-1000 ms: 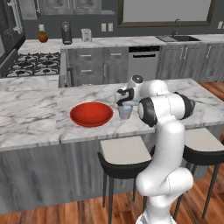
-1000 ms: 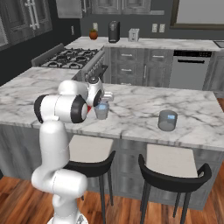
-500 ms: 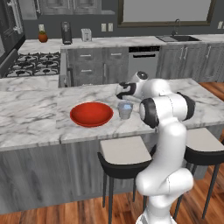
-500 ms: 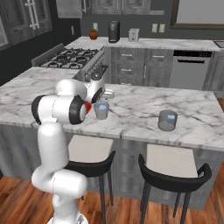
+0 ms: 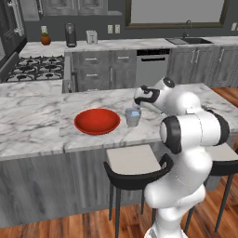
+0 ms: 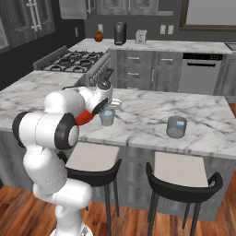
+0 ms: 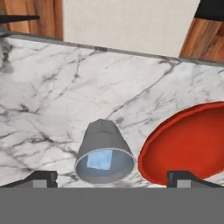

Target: There are four ice cubes in the ice bowl. Place two ice cubes in each glass of water.

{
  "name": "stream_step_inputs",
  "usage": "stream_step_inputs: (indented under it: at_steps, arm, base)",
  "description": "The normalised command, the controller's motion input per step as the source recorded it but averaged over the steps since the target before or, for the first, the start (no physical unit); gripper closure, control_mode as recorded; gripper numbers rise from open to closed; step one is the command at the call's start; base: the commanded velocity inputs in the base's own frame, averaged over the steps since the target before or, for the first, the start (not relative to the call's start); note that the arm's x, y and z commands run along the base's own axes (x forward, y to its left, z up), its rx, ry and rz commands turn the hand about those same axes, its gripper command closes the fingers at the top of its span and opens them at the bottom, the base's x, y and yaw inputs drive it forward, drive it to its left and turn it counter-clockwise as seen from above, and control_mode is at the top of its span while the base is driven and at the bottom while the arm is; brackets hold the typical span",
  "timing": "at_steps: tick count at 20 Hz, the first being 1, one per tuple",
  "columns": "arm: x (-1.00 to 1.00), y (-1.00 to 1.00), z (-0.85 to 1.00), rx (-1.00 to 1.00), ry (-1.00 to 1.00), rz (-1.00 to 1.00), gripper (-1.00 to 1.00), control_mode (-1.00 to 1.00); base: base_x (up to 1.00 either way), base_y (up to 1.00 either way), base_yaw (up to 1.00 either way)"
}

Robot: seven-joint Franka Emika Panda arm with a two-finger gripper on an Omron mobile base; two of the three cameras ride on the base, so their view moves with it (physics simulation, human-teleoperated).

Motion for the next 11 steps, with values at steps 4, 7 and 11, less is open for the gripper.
stream_step_inputs:
  at_steps: [4,7,11]
  arm:
    - [-1.0,-0.12,0.2,0.0,0.0,0.14,-1.0,-1.0]
    - [-1.0,-0.02,0.2,-0.01,0.04,0.16,-1.0,-1.0]
    - [-1.0,0.0,0.13,-0.06,0.12,0.14,-1.0,-1.0]
  base:
    - [0.0,0.0,0.0]
    - [0.0,0.0,0.0]
    - [0.0,0.0,0.0]
